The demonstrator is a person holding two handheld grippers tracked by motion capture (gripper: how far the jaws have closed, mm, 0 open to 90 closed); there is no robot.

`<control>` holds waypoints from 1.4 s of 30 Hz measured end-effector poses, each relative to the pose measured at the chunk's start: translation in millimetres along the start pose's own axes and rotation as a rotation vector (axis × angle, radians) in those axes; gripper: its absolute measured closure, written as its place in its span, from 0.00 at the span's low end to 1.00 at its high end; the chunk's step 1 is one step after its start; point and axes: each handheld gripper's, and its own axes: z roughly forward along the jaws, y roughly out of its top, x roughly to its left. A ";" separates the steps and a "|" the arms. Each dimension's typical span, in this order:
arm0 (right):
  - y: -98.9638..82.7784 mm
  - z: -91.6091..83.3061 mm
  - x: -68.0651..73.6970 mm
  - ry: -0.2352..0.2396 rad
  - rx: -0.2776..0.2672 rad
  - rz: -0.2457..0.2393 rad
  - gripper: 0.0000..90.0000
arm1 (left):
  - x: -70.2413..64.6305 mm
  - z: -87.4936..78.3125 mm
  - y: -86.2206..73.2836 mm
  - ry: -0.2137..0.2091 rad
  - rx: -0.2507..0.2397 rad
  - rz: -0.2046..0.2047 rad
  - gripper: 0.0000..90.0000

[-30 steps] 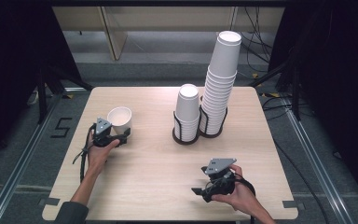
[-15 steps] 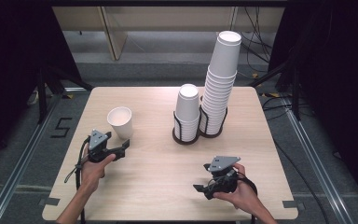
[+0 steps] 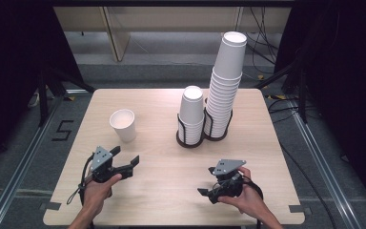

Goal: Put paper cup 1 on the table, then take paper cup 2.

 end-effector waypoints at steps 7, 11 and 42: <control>-0.1 0.0 0.0 -0.001 0.001 0.003 0.20 | -12.4 -4.3 -8.8 -0.035 0.000 -0.066 0.17; 0.1 -0.9 0.7 0.001 0.000 0.014 0.20 | -17.2 -7.2 -11.5 -0.036 0.007 -0.063 0.17; 33.9 -73.0 -48.3 -0.195 -0.233 0.193 0.18 | -48.0 -20.4 -25.6 -0.182 -0.002 0.051 0.16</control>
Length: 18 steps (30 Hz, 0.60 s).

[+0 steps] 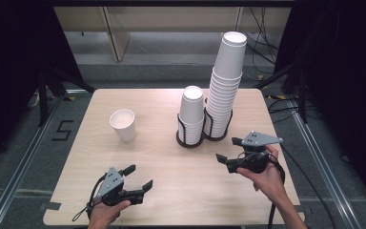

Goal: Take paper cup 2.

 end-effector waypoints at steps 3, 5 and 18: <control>9.0 -2.3 -9.1 -0.021 -0.034 0.000 0.17 | -1.5 1.9 -0.9 -0.013 -0.006 0.007 0.16; 14.5 -1.8 -13.7 -0.042 -0.064 0.006 0.17 | -2.7 2.1 -1.5 -0.025 -0.001 0.012 0.16; 68.7 -13.7 -45.7 -0.133 -0.156 0.028 0.17 | 1.8 2.9 -3.5 -0.034 -0.003 0.048 0.16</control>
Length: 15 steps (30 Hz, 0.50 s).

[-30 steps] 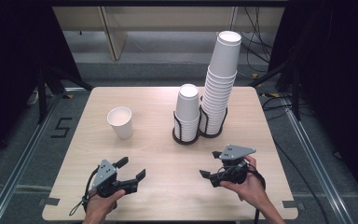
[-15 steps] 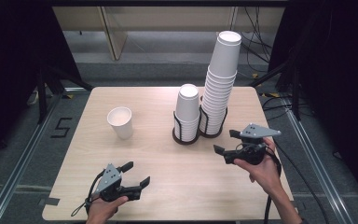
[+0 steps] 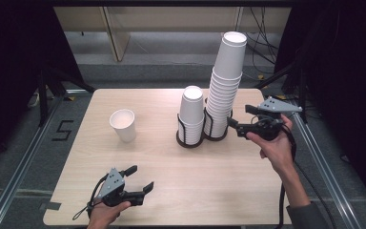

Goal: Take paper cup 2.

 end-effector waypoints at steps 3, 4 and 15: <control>9.6 1.6 -6.7 0.008 -0.013 0.021 0.17 | -0.4 0.5 -1.1 0.002 0.018 0.004 0.16; 12.6 1.5 -8.0 -0.008 -0.017 0.025 0.17 | -0.5 1.7 -1.8 -0.007 0.014 0.005 0.16; 46.2 7.8 -18.1 -0.026 -0.049 0.021 0.18 | -6.7 5.7 -3.5 -0.028 0.056 0.054 0.16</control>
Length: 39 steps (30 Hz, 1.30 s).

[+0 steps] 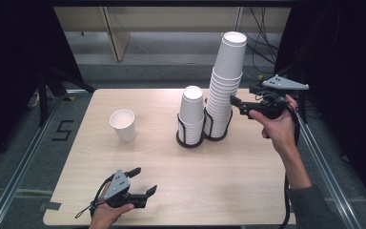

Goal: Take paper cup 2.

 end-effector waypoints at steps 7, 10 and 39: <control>27.0 9.3 -2.2 -0.011 -0.007 -0.020 0.17 | -1.6 1.5 -0.4 -0.017 0.003 0.016 0.16; 39.2 13.7 -2.3 -0.021 -0.012 -0.010 0.17 | -1.3 1.1 -0.2 -0.008 0.008 0.013 0.16; 76.0 66.8 -14.5 -0.022 -0.019 0.022 0.17 | 0.2 1.1 -0.5 -0.019 -0.001 0.024 0.16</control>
